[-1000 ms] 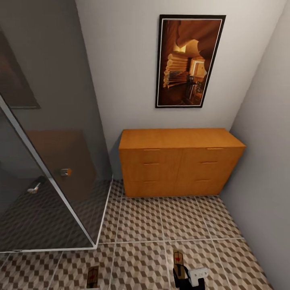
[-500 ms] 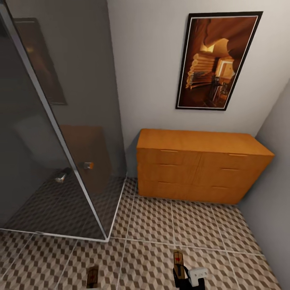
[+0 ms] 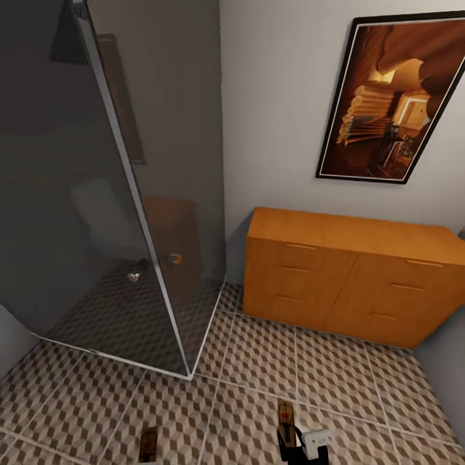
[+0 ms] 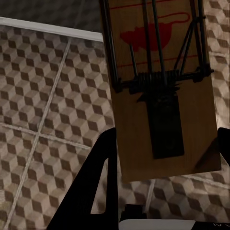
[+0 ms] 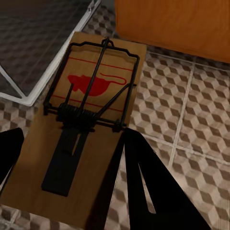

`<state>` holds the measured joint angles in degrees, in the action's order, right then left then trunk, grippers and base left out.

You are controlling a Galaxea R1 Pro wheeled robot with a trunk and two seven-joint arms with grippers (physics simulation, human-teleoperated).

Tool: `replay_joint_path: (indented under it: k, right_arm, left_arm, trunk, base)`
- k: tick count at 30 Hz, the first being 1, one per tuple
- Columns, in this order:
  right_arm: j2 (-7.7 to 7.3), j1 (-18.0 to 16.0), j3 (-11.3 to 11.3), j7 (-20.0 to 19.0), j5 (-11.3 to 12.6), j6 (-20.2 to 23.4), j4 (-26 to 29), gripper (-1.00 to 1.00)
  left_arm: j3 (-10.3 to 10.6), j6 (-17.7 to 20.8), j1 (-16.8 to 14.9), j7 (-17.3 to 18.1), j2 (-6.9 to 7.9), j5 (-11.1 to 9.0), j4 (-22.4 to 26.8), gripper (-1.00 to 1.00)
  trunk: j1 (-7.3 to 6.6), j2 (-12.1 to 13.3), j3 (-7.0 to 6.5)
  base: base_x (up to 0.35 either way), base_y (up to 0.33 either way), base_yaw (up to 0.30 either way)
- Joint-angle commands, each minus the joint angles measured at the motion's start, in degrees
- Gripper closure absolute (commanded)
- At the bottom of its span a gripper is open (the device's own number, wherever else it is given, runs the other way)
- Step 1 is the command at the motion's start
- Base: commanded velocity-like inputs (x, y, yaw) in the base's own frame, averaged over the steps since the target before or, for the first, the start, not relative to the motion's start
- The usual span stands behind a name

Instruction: Take the four mousetraps from the cabinet in the bathroom and place them on the bathroom floor. Make sure all four end up on the same floor surface, and ensure that at least two of them are either under or directly next to the same bathroom sink.

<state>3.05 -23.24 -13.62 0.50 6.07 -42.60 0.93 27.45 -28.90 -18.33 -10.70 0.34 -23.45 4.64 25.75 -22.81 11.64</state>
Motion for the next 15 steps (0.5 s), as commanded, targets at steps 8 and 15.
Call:
replay_joint_path:
  k: [8, 15]
  right_arm:
    - [0.02, 0.0, -0.5, -0.2, 0.8, -0.2, -0.1, 1.0]
    - [0.03, 0.0, -0.6, -0.2, 0.8, -0.2, -0.1, 1.0]
  left_arm:
    - [0.5, 0.0, 0.0, -0.5, 0.01, -0.1, 0.0, 1.0]
    - [0.5, 0.0, 0.0, -0.5, 0.01, -0.1, 0.0, 1.0]
  trunk:
    - [0.03, -0.1, 0.11]
    - [0.03, -0.1, 0.11]
  base:
    - [0.0, 0.0, 0.286]
    - [0.0, 0.0, 0.286]
